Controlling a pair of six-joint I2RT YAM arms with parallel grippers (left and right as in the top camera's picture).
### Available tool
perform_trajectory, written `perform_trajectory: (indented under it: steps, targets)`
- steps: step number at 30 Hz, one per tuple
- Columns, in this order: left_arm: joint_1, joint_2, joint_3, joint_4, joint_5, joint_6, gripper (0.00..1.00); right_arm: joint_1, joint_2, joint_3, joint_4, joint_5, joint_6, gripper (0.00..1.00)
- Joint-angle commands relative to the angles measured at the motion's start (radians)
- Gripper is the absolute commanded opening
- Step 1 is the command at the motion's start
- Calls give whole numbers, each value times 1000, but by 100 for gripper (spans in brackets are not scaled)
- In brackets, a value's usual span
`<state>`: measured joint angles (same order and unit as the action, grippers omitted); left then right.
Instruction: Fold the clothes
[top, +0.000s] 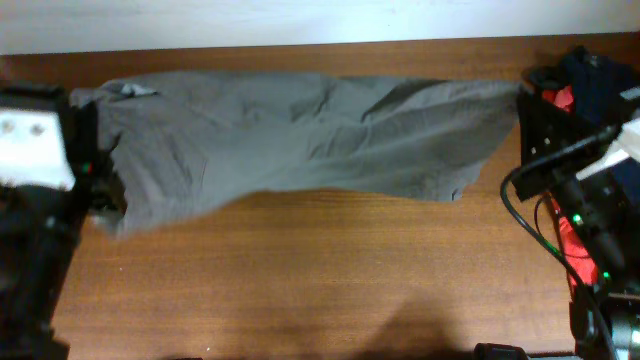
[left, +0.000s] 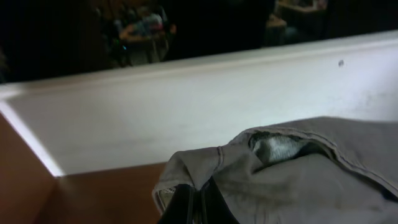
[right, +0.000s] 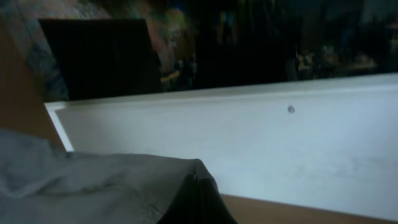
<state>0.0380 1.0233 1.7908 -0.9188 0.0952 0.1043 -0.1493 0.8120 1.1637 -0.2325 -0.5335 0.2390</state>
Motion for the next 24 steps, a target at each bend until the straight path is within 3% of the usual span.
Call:
perform_trajectory:
  steps: [1,13,20,24]
  targets:
    - [2,26,13,-3,-43,-12,0,-9,2,23,0,11,32,4]
    - [1,313,40,125,40,-9,0,-9,217,32,48,42,32,4]
    - [1,259,152,93,39,-8,0,-9,177,117,33,-24,32,4]
    - [1,189,204,54,40,-5,0,-9,126,203,-61,-24,32,4]
